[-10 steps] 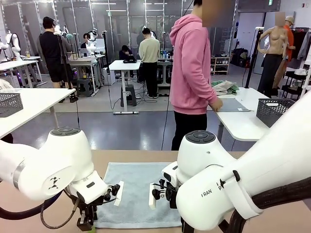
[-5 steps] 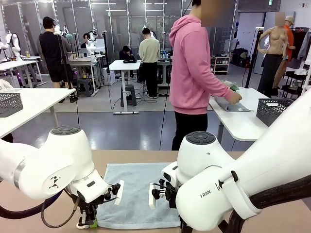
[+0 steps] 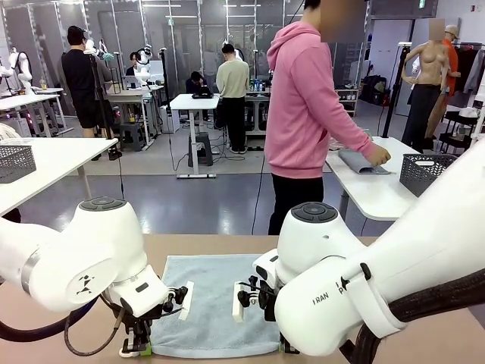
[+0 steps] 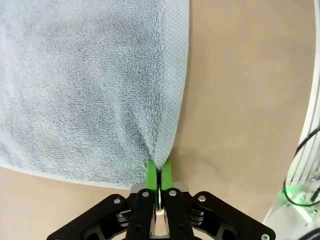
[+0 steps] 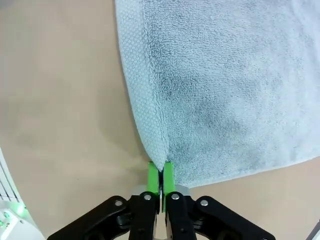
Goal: Fold the towels and place them in the basket.
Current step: When a person lays out a Towel with hook on the table, fold it in half twice.
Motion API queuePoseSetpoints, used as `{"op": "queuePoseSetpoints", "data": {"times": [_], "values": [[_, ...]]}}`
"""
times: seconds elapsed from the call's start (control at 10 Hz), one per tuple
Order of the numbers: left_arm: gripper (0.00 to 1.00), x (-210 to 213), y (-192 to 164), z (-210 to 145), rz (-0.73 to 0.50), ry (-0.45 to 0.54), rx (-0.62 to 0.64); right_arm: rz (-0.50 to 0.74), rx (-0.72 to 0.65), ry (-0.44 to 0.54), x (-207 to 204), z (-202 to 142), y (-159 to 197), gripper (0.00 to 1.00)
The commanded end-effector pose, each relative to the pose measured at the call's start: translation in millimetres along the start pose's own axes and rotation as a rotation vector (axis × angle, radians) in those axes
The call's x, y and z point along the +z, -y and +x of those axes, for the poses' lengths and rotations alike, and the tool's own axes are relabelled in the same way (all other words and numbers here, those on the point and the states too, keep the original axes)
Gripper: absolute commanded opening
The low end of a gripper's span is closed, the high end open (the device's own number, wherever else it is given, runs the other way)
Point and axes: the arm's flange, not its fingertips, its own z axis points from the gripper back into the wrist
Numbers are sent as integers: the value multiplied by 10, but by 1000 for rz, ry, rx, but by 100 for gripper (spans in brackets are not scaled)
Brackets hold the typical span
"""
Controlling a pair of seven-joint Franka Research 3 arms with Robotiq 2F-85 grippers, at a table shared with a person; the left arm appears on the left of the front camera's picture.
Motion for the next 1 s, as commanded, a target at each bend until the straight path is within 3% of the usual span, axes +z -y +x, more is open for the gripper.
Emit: {"op": "queuePoseSetpoints", "data": {"times": [0.0, 0.3, 0.6, 0.9], "values": [[0, -131, 656, -499, 21, -12, 0, -10, 2, 15, 46, -285, -292, 0], [0, 389, 752, -503, 106, 57, 20, -11, 2, 39, 464, -210, -278, 0], [0, 768, 744, -474, 32, 160, 35, -24, 9, 76, 1006, -138, -297, 0], [0, 1043, 657, -460, 57, 149, 49, -45, 19, 74, 1322, -127, -197, 0]]}}
